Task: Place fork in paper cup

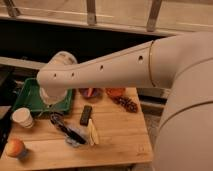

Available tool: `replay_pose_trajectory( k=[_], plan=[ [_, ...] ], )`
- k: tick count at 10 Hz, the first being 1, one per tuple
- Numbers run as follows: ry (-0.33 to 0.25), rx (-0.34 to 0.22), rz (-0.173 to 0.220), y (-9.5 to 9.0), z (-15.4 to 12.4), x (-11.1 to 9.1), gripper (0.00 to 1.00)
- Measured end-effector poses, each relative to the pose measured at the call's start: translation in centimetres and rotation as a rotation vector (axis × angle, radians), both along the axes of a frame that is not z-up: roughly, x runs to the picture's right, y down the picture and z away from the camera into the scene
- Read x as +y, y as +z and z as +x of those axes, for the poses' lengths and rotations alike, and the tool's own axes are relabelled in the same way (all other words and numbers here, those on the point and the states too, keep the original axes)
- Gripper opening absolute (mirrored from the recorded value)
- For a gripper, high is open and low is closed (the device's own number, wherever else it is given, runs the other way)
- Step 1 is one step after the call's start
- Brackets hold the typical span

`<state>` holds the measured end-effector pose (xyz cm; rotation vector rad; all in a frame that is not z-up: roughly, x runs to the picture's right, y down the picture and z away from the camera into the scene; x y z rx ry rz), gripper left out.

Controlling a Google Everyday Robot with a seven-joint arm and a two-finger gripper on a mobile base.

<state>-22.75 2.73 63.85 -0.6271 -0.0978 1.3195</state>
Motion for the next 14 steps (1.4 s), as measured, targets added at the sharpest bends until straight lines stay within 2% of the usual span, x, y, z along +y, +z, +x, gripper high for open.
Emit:
replay_pose_trajectory(
  k=[3, 4, 8, 10, 14],
  plan=[
    [0.002, -0.096, 0.028, 0.9, -0.7, -3.8, 0.06],
    [-0.002, -0.144, 0.03, 1.5, -1.8, -4.3, 0.06],
    [-0.035, -0.273, 0.029, 3.8, -6.4, -4.8, 0.06],
    [-0.058, -0.294, 0.021, 4.6, -8.0, -4.4, 0.06],
    [-0.095, -0.298, 0.012, 5.1, -9.5, -4.1, 0.06]
  ],
)
